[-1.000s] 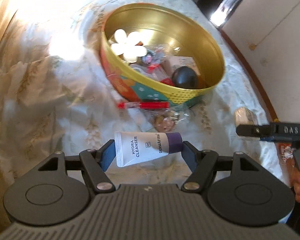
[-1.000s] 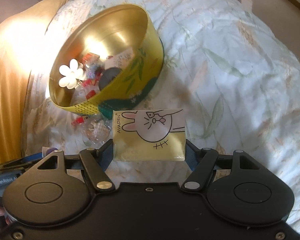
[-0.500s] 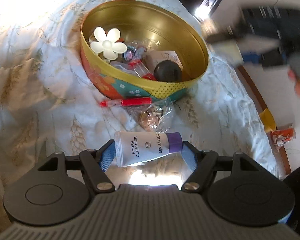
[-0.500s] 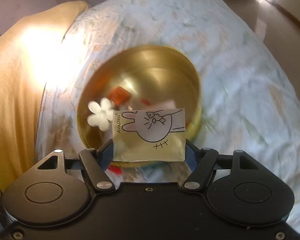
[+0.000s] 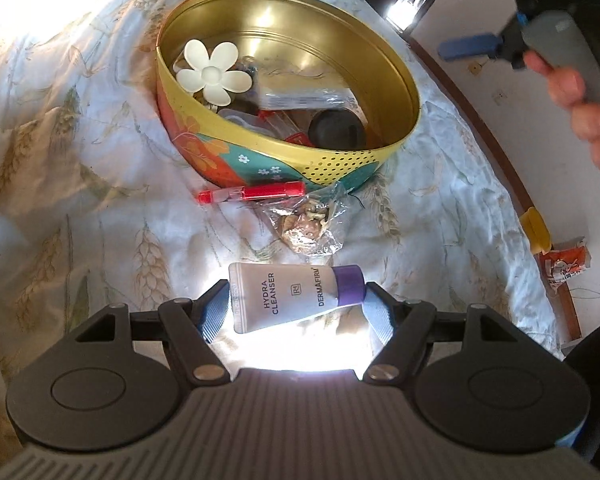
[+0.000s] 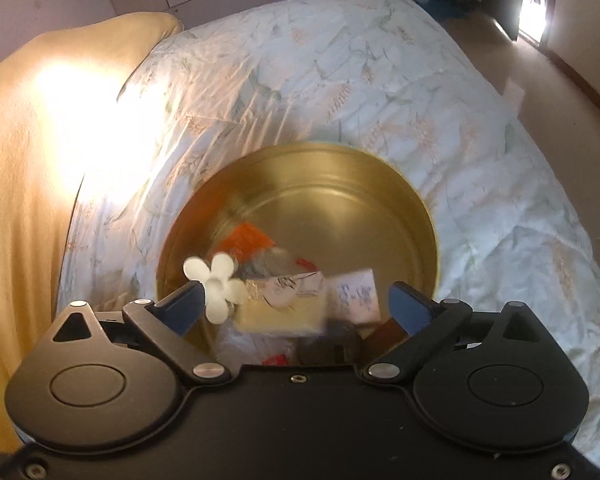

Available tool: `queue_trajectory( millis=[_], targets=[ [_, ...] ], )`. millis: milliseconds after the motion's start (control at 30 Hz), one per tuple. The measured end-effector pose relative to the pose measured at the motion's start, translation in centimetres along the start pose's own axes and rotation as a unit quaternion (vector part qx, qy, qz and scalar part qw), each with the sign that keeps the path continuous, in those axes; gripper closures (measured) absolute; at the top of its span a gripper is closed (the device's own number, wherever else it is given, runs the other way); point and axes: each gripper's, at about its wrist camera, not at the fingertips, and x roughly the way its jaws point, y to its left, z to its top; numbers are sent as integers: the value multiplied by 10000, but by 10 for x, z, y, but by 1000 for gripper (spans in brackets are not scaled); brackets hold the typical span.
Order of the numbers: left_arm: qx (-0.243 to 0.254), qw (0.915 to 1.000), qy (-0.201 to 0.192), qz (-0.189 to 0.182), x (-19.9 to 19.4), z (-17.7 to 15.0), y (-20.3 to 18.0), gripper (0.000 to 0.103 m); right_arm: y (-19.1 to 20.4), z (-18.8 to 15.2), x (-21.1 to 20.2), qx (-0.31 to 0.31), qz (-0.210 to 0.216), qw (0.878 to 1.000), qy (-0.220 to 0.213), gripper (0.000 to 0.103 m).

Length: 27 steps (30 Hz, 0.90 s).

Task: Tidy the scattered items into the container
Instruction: 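Carry the rabbit card over the tin and open the right gripper while the left holds the tube, then grasp the clear bag of brown sticks with the right gripper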

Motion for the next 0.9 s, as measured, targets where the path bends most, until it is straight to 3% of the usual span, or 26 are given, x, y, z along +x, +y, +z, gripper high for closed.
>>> queue_trajectory(
  millis=[267,433,700,900],
  targets=[
    [-70,9999,-94,84,-6,4,3,27,-45,-50,-12,218,335,9986,332,4],
    [-491,9978,-392,196,-21,12,20,25,-58,-82,-13,302,530,9971,451,4],
    [-985,9924,-699,231,-36,17,41,23,-35,-115,24,-14,618,9939,909,6],
    [-1227,9888,-803,269,-38,18,51,22,-6,-130,59,-236,457,9930,1060,17]
  ],
)
